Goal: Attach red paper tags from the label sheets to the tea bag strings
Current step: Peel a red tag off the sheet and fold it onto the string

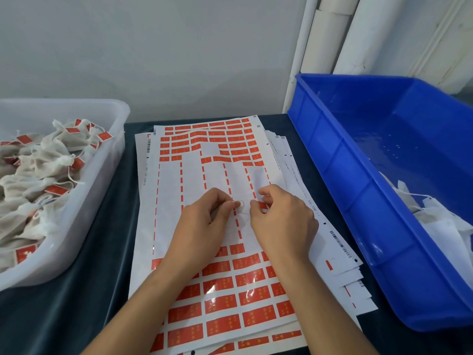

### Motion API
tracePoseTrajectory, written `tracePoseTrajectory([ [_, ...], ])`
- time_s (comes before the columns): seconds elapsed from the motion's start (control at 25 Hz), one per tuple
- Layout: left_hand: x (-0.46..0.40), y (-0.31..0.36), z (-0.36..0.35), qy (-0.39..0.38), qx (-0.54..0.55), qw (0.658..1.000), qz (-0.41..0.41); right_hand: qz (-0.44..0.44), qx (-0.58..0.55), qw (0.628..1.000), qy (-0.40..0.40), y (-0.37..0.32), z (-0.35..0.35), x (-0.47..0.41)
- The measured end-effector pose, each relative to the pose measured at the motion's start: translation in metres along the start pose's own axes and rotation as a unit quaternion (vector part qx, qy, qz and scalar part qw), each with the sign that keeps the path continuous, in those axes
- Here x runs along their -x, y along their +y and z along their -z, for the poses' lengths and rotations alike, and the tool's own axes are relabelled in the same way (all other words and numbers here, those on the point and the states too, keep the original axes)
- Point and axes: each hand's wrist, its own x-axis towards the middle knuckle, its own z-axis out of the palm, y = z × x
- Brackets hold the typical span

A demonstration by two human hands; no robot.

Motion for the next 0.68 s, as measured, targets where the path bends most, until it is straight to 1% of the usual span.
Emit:
tracePoseTrajectory([
  [0.68,0.0004,0.0023,0.0018,0.003,-0.013,1.0,-0.006,-0.028,-0.053,0.998,0.018,0.0017,0.0012,-0.0041],
])
